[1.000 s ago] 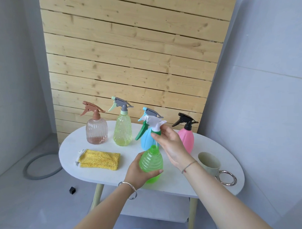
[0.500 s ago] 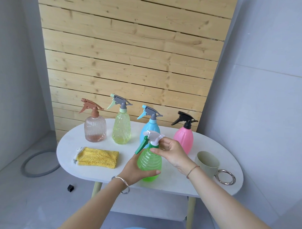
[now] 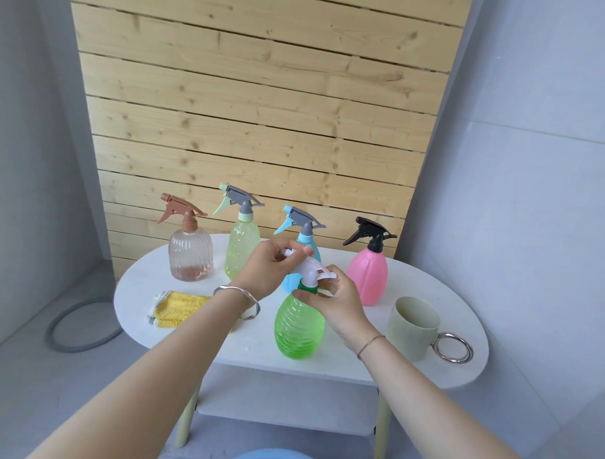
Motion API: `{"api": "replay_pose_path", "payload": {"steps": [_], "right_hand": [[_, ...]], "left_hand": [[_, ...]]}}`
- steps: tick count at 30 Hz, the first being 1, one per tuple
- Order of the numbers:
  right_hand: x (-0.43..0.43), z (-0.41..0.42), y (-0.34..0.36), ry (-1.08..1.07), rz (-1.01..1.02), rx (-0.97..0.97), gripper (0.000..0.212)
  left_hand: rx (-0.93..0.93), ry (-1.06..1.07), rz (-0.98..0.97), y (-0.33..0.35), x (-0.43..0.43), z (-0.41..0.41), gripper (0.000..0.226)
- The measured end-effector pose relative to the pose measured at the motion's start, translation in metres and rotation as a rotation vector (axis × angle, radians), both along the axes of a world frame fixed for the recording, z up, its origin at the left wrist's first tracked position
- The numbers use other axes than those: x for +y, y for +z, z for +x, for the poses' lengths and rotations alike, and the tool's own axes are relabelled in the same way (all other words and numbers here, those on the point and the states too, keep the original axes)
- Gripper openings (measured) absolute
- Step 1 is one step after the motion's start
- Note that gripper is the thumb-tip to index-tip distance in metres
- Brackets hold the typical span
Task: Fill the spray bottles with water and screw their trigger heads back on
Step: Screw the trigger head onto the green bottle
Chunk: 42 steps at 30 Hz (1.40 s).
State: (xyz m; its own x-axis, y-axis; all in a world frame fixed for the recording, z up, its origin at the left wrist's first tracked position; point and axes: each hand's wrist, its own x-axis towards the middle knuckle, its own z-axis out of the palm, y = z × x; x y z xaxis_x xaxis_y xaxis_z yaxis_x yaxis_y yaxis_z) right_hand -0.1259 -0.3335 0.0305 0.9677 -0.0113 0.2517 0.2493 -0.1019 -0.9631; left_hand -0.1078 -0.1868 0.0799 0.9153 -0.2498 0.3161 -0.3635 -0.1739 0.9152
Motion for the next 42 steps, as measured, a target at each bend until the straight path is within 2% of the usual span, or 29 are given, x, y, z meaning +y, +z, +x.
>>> {"api": "replay_pose_path", "payload": {"steps": [3,7,14,19,21,24,29,31,34,39,42], "right_hand": [[-0.001,0.0,-0.002,0.019,-0.022,0.018,0.029],[-0.013,-0.004,-0.002,0.14,-0.042,0.078,0.01],[0.006,-0.004,-0.001,-0.014,0.004,0.02,0.031],[-0.007,-0.005,-0.006,0.093,0.043,0.089,0.021],[-0.004,-0.005,-0.004,0.058,0.038,0.065,0.02],[0.007,-0.005,-0.001,-0.022,-0.033,0.001,0.031],[-0.01,-0.007,0.002,0.135,0.04,0.133,0.019],[-0.007,-0.007,0.002,0.075,0.043,0.107,0.014],[0.008,-0.006,0.0,-0.048,0.002,0.023,0.031],[-0.01,-0.006,-0.001,0.13,0.06,0.136,0.025],[-0.004,-0.005,-0.001,0.047,0.044,0.1,0.017]], "left_hand": [[0.028,0.006,-0.086,-0.004,0.001,0.003,0.013],[0.052,-0.004,-0.169,-0.006,-0.003,0.002,0.012],[0.068,0.025,-0.223,-0.011,-0.006,0.006,0.011],[0.083,0.004,-0.254,-0.013,-0.004,0.005,0.008],[0.073,-0.017,-0.258,-0.011,-0.004,0.003,0.01],[0.056,-0.014,-0.238,-0.01,-0.005,0.001,0.011],[0.063,-0.017,-0.251,-0.009,-0.005,0.0,0.01],[0.059,-0.016,-0.237,-0.009,-0.007,0.0,0.011],[0.045,-0.002,-0.22,-0.009,-0.007,-0.001,0.013],[0.049,-0.011,-0.251,-0.009,-0.006,-0.003,0.012],[0.047,-0.004,-0.244,-0.01,-0.007,-0.003,0.012]]}}
